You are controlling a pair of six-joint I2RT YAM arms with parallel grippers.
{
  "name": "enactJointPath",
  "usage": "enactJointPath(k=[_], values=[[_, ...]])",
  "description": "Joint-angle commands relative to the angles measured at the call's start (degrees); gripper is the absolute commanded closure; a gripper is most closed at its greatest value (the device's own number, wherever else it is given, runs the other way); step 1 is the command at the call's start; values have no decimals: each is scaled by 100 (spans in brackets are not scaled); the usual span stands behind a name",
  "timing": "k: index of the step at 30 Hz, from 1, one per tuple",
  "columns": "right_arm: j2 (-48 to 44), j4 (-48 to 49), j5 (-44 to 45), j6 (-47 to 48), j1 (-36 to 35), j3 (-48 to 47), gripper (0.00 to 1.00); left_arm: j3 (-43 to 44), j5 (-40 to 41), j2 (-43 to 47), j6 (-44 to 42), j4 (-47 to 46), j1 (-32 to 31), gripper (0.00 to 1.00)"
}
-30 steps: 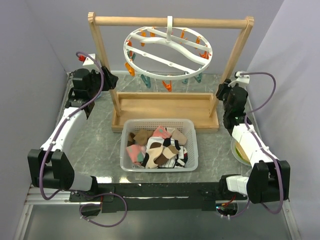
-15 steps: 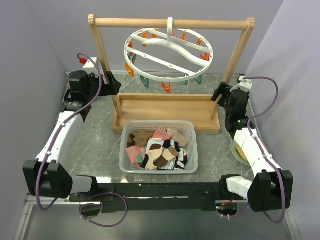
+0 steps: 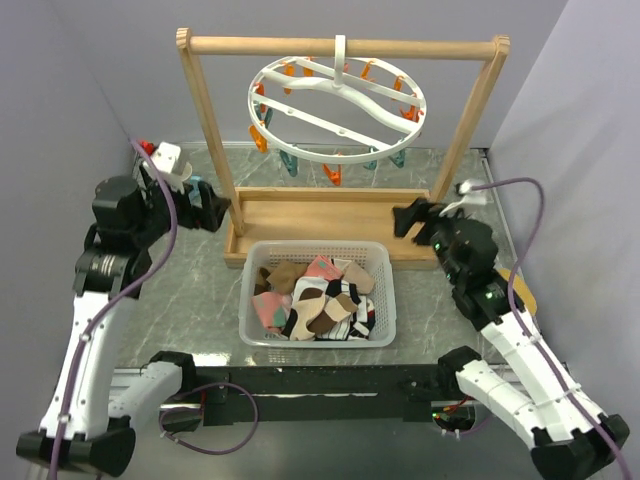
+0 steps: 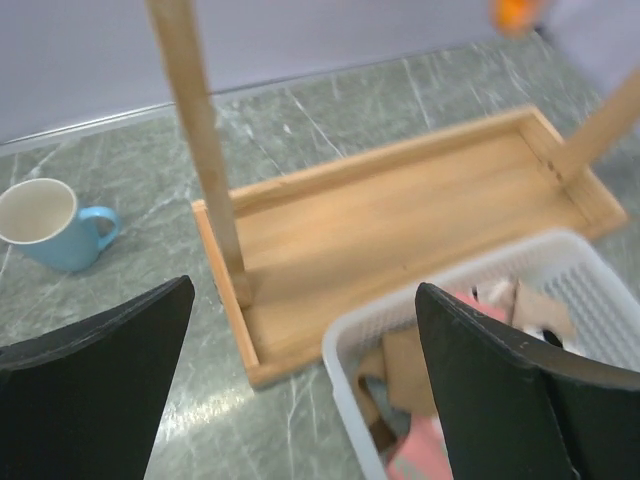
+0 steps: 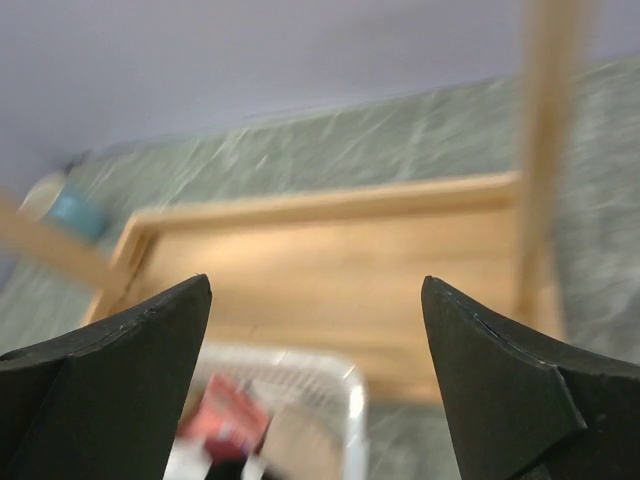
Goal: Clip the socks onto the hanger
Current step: Adjust the bin at the center of the board.
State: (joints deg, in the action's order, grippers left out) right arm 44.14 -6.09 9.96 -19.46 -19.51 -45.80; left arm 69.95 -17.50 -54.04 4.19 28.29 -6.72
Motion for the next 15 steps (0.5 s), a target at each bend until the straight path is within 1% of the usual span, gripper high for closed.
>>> enactJointPath(k=[1,2,3,4,5,7,8,9,10,11,12,14,15], values=[[-274,-630,288,-136,-904,343,9,-438,-878,438,-830,730,-5,0],[-370,-665,279,-224,-1193,396,13,-595,-965,499,-971,756,4,1],[-415,-735,314,-312,-1326,510,14,-693,-992,596,-1103,757,-5,1],[-441,-736,288,-382,-1458,580,16,-772,-1019,640,-1409,774,-5,1],[-450,-727,253,-461,-1686,642,21,-929,-1097,693,-1542,774,-5,1],[-398,-736,410,-549,-1968,800,26,-1088,-1220,825,-1779,748,-5,2],[-276,-753,472,-628,-2100,836,35,-1193,-1308,842,-1859,809,-5,2],[-196,-745,542,-664,-2371,888,40,-1229,-1492,851,-1938,861,-5,2],[-100,-675,612,-690,-2487,906,46,-1256,-1572,843,-2087,914,-13,3],[102,-657,700,-760,-2644,932,57,-1282,-1651,834,-2202,1002,-13,8],[225,-640,779,-795,-2872,959,62,-1274,-1730,782,-2490,1229,-13,11],[576,-578,972,-892,-3093,933,67,-1256,-1678,746,-2711,1424,-14,17],[674,-569,1025,-927,-3242,915,69,-1282,-1617,746,-2904,1520,-22,18]])
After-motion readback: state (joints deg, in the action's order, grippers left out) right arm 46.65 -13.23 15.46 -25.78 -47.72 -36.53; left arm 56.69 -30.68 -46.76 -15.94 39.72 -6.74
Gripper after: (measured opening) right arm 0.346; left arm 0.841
